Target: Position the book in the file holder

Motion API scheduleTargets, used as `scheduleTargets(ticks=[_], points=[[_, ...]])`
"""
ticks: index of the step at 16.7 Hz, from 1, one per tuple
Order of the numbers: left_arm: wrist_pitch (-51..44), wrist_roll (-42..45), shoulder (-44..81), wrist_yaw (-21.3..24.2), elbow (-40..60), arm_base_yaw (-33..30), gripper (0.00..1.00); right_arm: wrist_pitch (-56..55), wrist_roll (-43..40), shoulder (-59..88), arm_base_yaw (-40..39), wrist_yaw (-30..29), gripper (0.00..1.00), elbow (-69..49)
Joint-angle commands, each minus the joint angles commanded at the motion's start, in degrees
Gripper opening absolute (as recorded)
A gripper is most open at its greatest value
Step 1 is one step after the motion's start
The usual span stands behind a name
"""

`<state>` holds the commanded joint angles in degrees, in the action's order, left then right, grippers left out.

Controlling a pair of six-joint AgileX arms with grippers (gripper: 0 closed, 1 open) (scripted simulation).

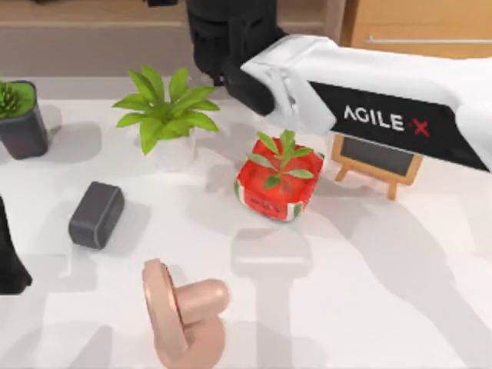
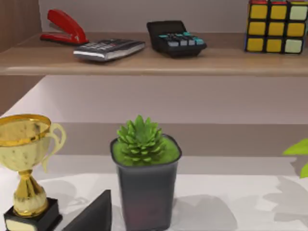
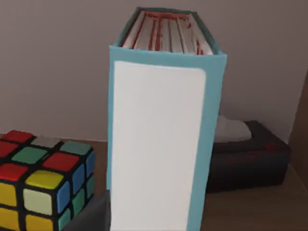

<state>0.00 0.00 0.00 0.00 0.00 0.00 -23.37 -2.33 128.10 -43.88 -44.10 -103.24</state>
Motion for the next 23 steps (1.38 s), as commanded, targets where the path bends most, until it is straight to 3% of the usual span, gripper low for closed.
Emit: scheduleTargets(ticks=[6,23], points=[[0.0,0.0,0.0,0.0,0.0,0.0,1.0,-3.7,1.6,12.9,-0.6,-2.3,1.0,-10.9],[0.0,0.0,0.0,0.0,0.0,0.0,1.0,-0.5,1.7,18.0,0.9,-1.0,1.0,-19.3]])
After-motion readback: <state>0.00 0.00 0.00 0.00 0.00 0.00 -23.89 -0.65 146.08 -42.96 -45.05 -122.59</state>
